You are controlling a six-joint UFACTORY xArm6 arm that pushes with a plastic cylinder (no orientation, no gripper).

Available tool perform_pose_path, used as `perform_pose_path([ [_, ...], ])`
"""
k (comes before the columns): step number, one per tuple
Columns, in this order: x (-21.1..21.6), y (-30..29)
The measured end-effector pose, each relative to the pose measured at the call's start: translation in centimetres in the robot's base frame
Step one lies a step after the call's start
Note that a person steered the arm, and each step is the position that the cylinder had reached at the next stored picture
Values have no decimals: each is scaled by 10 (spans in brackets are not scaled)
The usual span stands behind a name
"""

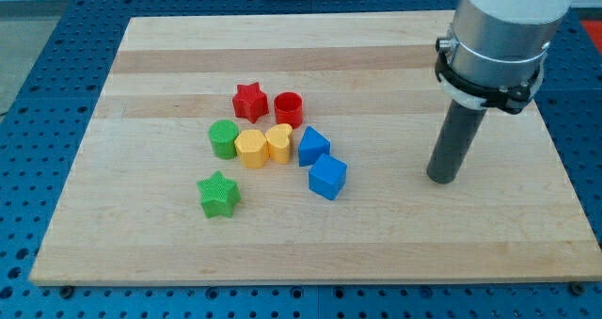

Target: Slide the triangle into the heart

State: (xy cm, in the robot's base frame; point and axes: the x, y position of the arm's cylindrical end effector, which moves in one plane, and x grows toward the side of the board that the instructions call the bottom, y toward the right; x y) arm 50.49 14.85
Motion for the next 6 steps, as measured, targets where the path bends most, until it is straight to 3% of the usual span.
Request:
perform_pose_path([
  [3, -18, 0],
  [6, -26, -113],
])
